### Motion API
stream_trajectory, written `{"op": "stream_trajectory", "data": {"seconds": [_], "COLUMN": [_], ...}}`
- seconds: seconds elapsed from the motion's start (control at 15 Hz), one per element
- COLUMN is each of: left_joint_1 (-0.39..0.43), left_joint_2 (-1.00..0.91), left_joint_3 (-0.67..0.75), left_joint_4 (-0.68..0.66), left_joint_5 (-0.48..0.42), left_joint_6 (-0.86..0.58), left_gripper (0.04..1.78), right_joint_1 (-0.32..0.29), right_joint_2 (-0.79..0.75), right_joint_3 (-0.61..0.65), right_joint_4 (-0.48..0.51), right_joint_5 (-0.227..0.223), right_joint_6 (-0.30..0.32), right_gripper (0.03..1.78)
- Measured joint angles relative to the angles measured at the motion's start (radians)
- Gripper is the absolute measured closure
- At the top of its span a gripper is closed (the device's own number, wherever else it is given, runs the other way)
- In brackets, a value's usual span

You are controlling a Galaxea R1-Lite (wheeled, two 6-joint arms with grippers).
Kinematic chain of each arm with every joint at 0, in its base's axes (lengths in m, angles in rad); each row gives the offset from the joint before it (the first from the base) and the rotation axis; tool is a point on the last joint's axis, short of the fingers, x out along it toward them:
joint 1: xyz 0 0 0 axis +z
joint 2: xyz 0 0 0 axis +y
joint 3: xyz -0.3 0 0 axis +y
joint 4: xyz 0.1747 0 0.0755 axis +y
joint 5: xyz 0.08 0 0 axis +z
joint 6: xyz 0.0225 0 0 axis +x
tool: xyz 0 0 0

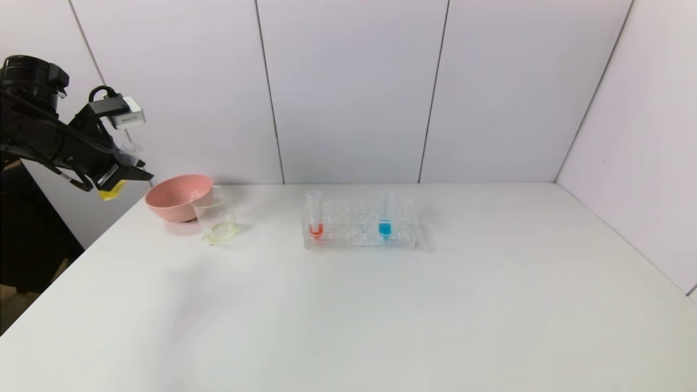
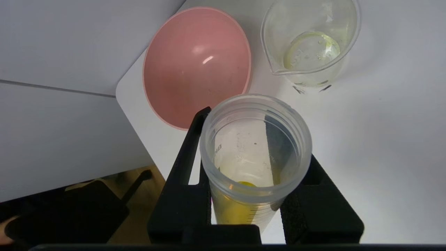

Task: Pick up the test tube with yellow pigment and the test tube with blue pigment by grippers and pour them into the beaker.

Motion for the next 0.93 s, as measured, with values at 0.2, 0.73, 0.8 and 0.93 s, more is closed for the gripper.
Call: {"op": "stream_trajectory", "data": {"seconds": [0.2,0.73,0.8,0.93], "left_joint_1": [0.003,-0.001,-0.001,-0.007], "left_joint_2": [0.062,0.162,0.167,0.174], "left_joint_3": [-0.060,-0.135,-0.135,-0.137], "left_joint_4": [0.000,0.015,0.012,0.008], "left_joint_5": [-0.037,-0.117,-0.118,-0.118], "left_joint_6": [0.077,0.321,0.349,0.403], "left_gripper": [1.28,1.28,1.28,1.28], "right_joint_1": [0.000,0.000,0.000,0.000], "right_joint_2": [0.000,0.000,0.000,0.000], "right_joint_3": [0.000,0.000,0.000,0.000], "right_joint_4": [0.000,0.000,0.000,0.000], "right_joint_5": [0.000,0.000,0.000,0.000], "right_joint_6": [0.000,0.000,0.000,0.000], "right_gripper": [0.04,0.04,0.04,0.04]}}
